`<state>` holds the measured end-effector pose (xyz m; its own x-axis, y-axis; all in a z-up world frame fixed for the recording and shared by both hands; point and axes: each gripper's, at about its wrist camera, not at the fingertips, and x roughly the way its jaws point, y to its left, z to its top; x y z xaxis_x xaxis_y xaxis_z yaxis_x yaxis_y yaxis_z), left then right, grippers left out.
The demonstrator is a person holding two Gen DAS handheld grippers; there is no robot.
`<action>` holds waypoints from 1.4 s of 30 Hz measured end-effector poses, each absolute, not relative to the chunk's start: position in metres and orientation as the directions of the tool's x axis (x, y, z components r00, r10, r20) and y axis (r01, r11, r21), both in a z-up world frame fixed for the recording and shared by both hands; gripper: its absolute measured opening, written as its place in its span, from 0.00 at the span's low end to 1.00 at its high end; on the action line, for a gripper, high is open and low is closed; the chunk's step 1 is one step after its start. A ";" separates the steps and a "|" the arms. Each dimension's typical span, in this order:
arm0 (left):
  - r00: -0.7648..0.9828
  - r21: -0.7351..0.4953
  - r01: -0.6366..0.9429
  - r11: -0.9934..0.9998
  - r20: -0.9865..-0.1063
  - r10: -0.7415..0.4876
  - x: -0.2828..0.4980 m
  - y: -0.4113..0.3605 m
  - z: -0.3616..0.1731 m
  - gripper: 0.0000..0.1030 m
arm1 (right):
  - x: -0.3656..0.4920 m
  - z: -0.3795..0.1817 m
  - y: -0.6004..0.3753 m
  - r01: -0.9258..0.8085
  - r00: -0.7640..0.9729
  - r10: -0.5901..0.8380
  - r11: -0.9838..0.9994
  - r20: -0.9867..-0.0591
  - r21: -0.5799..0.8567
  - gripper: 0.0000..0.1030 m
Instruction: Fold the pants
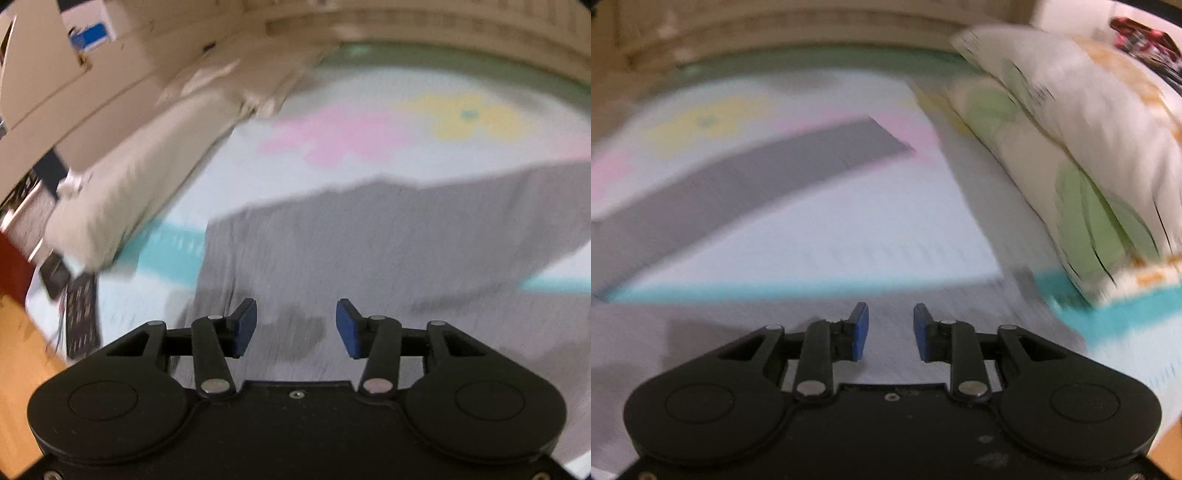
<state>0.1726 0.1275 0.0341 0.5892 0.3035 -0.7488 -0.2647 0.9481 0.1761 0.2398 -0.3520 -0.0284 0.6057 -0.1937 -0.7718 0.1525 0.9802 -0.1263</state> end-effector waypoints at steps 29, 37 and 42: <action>0.523 0.016 0.027 0.999 -0.852 0.000 0.400 0.161 -0.052 0.53 | 0.417 -0.065 -0.250 0.018 0.632 -0.074 0.997 -0.771 -0.081 0.30; 0.511 0.097 0.163 0.982 -0.860 0.001 0.395 0.138 -0.079 0.46 | 0.443 -0.080 -0.234 -0.006 0.593 -0.032 0.999 -0.805 -0.044 0.30; 0.501 0.059 0.143 0.988 -0.865 -0.021 0.385 0.127 -0.074 0.08 | 0.475 -0.085 -0.215 -0.030 0.578 -0.018 0.999 -0.816 -0.044 0.30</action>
